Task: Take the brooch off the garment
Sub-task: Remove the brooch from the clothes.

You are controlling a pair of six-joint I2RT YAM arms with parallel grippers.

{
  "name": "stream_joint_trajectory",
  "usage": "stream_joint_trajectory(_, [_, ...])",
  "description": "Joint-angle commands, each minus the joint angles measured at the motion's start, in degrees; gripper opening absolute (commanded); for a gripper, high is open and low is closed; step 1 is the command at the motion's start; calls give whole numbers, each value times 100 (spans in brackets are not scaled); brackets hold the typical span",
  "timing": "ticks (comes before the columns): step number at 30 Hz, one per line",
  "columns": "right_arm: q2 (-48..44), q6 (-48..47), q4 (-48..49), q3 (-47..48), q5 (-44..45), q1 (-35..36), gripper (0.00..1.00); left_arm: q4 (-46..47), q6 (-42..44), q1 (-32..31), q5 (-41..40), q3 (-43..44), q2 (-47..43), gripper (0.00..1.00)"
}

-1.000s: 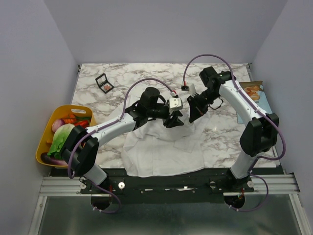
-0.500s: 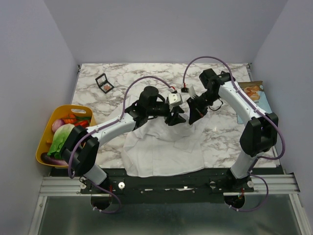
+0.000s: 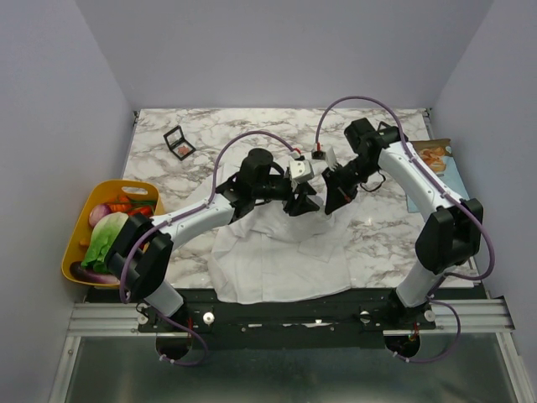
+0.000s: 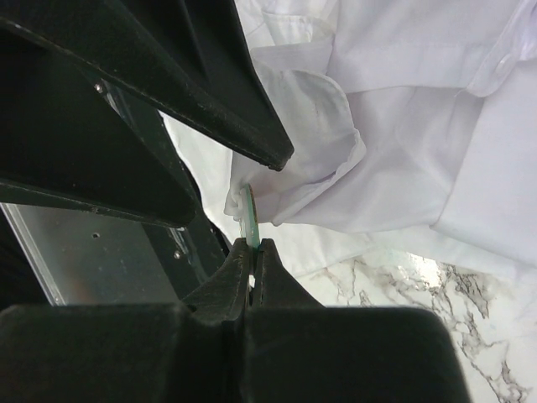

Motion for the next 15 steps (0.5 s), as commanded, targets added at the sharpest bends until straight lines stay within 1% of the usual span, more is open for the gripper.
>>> stream_joint_trajectory(1, [-239, -89, 109, -83, -205, -30, 1, 171, -99, -30, 114, -92, 40, 59])
stream_joint_trajectory(7, [-231, -71, 118, -75, -249, -30, 1, 180, -117, -91, 246, -92, 84, 59])
stream_joint_trajectory(15, [-292, -80, 109, -66, -293, -22, 1, -171, 216, -240, 220, 13, 207, 59])
